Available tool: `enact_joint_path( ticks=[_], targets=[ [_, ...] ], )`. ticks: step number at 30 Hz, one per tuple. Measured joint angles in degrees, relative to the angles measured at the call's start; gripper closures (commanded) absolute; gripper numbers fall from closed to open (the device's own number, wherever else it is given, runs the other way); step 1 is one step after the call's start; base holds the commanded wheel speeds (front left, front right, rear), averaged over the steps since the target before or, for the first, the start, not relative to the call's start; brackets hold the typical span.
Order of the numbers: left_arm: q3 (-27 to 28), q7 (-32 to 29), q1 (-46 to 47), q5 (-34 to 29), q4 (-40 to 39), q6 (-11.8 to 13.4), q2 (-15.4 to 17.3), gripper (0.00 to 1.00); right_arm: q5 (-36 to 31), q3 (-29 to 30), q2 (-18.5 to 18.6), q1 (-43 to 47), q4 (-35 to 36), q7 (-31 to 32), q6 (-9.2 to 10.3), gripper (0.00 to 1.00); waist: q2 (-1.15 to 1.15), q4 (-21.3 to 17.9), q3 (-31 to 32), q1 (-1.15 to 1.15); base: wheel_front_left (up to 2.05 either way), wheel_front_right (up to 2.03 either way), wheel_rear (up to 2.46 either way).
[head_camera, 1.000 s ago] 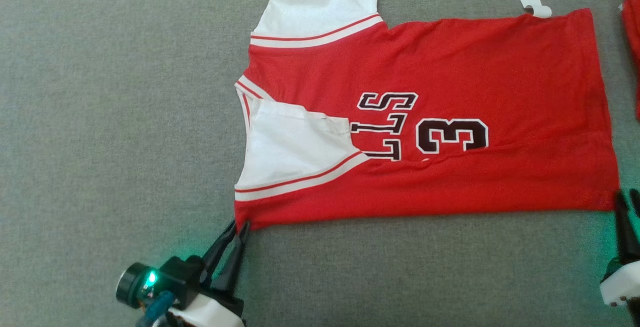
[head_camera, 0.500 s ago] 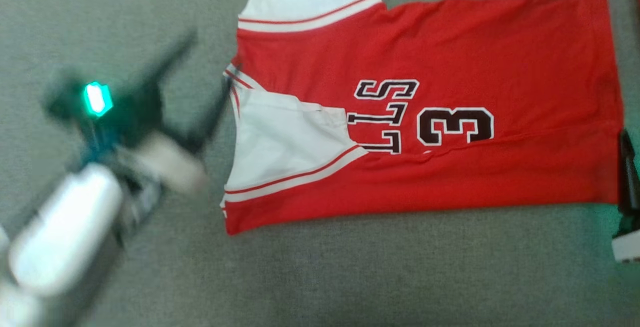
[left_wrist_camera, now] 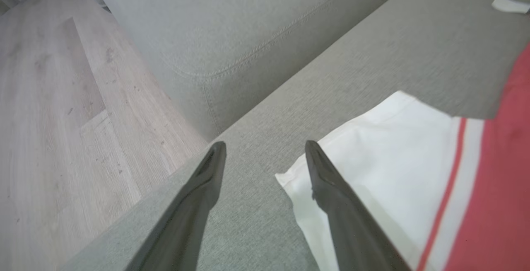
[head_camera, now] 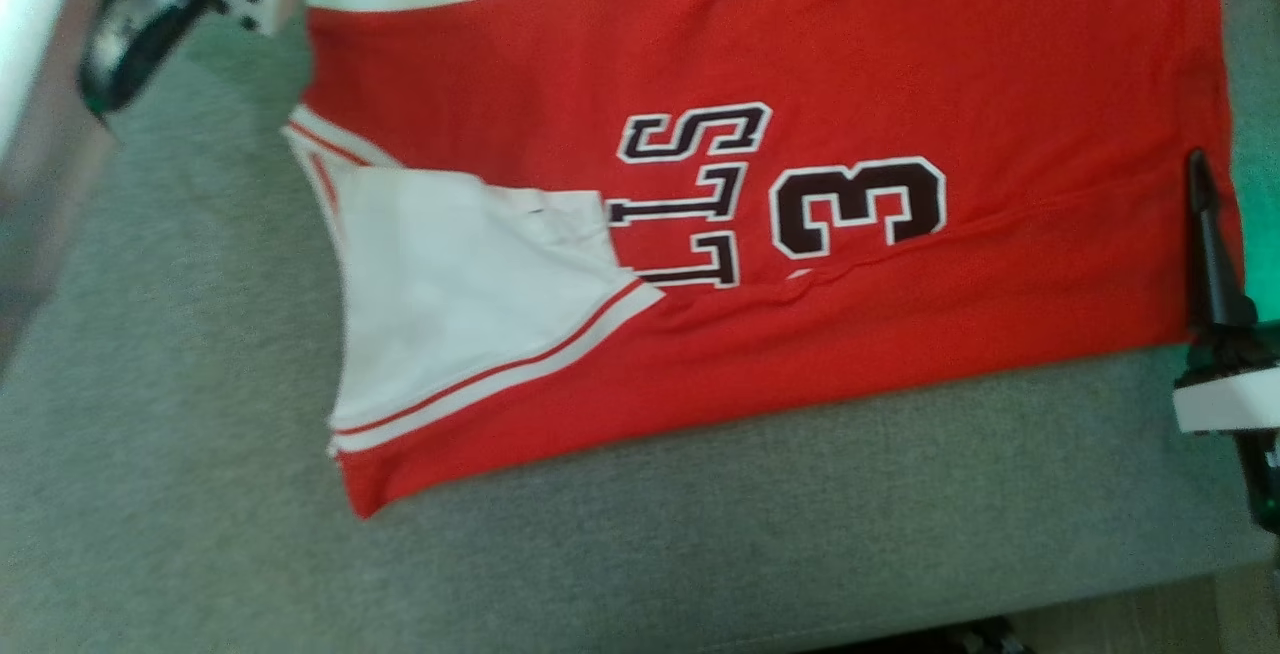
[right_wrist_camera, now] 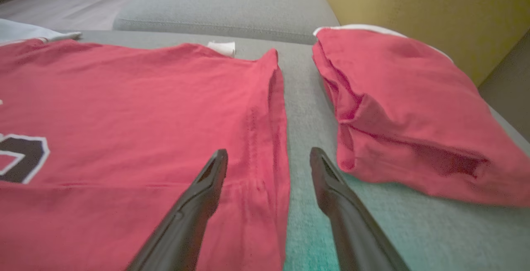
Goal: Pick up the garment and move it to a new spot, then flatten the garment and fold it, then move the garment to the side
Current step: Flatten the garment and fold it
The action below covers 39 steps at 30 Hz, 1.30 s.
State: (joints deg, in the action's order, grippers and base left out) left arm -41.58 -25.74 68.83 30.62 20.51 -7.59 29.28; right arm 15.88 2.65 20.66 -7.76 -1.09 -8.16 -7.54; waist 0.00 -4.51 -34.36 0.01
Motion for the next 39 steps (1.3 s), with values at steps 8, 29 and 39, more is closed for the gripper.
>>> enact_joint_path(
  ticks=[8,29,39],
  targets=[
    [-8.31,-0.35,6.03,3.0,8.48,0.0,4.23,0.0,0.0,-1.16,-0.57,-2.31,-2.86,-2.01,0.0,0.0,0.0,-3.38,-3.92,0.0,0.0,0.0,0.0],
    [-18.24,6.09,13.83,9.14,8.34,0.0,4.89,0.0,-0.85,-0.79,-1.13,-5.22,-5.45,-3.94,0.0,0.0,0.0,-2.06,-5.19,-0.01,0.0,0.0,0.0],
    [-24.64,2.66,13.64,13.46,6.46,0.0,7.36,0.0,-0.86,-0.91,-1.9,-6.06,-5.64,-4.04,0.0,0.0,0.0,-2.68,-5.7,-0.02,0.0,0.0,0.0]
  ],
)
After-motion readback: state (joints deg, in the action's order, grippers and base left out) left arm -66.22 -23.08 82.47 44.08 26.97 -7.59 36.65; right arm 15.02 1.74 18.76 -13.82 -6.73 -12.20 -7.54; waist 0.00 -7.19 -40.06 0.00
